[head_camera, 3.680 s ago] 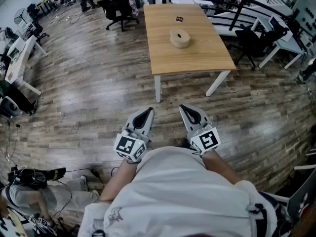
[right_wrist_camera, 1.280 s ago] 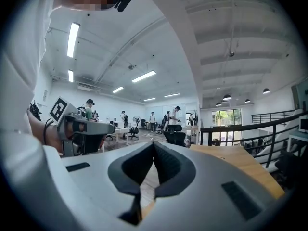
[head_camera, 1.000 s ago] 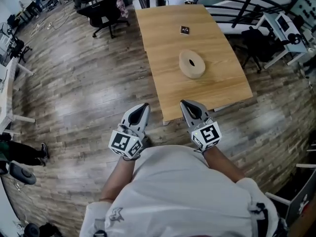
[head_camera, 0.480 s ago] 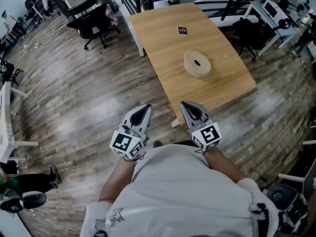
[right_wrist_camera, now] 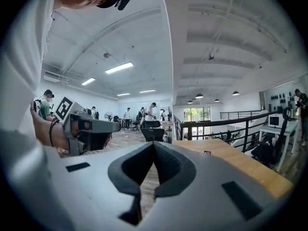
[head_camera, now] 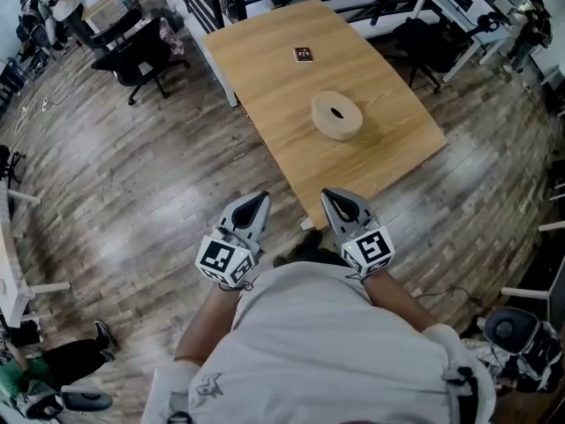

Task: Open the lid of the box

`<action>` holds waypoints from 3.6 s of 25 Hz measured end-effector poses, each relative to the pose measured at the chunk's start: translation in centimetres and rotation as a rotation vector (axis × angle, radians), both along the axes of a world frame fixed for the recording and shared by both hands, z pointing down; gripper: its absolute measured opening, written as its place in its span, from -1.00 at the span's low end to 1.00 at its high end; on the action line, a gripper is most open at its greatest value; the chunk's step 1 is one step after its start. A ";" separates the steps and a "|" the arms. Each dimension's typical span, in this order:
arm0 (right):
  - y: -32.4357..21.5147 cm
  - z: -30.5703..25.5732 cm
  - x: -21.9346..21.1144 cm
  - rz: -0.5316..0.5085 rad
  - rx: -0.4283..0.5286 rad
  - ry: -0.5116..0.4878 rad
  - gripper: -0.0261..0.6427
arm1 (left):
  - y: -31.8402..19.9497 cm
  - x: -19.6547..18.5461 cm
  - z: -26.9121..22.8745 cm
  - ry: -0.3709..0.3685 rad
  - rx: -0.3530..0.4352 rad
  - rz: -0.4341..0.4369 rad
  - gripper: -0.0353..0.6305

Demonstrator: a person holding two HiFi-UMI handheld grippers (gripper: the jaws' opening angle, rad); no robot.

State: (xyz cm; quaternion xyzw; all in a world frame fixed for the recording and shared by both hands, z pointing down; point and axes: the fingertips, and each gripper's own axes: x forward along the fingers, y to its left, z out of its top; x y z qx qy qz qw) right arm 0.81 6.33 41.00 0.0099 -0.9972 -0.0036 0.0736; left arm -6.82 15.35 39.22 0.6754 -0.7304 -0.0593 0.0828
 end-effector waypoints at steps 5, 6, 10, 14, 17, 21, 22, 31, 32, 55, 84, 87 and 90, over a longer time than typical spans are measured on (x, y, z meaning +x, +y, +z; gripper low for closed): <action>-3.6 -0.3 -1.0 0.042 -0.001 -0.016 -0.90 | -3.5 -0.6 -0.1 -0.011 0.000 0.045 -0.88; -4.3 -0.3 -1.2 0.050 0.002 -0.019 -0.90 | -4.2 -0.8 -0.2 -0.013 0.003 0.053 -0.88; -7.5 -0.3 -1.8 0.089 0.006 -0.024 -0.90 | -7.5 -1.6 0.0 -0.017 0.010 0.093 -0.88; -11.0 0.0 -1.7 0.144 0.001 -0.021 -0.90 | -11.5 -2.0 -0.1 -0.022 0.011 0.149 -0.88; -13.4 0.1 -1.2 0.181 -0.004 -0.012 -0.90 | -14.4 -1.9 -0.3 -0.023 0.013 0.186 -0.88; -15.8 -0.1 0.4 0.230 0.003 -0.006 -0.90 | -17.2 -0.7 -0.2 -0.021 0.008 0.247 -0.88; -16.4 -0.3 0.8 0.244 0.003 -0.006 -0.90 | -17.9 -0.5 -0.3 -0.019 0.007 0.260 -0.88; -18.6 0.0 3.4 0.342 -0.010 0.009 -0.90 | -22.2 1.3 0.2 -0.024 -0.021 0.385 -0.88; -18.9 0.1 3.5 0.356 -0.012 0.011 -0.90 | -22.7 1.4 0.2 -0.027 -0.023 0.402 -0.88; -23.3 3.6 -0.8 0.681 -0.120 0.098 -0.90 | -31.0 -4.6 5.5 -0.026 -0.160 0.757 -0.88; -29.1 12.0 -12.7 0.685 -0.118 0.349 -0.74 | -36.5 -14.5 14.0 -0.057 -0.275 0.917 -0.76; -29.9 13.5 -13.0 0.678 -0.112 0.391 -0.70 | -37.0 -15.0 15.4 -0.068 -0.292 0.938 -0.65; -30.4 15.1 -13.6 0.664 -0.101 0.437 -0.66 | -37.4 -16.0 16.6 -0.079 -0.304 0.957 -0.51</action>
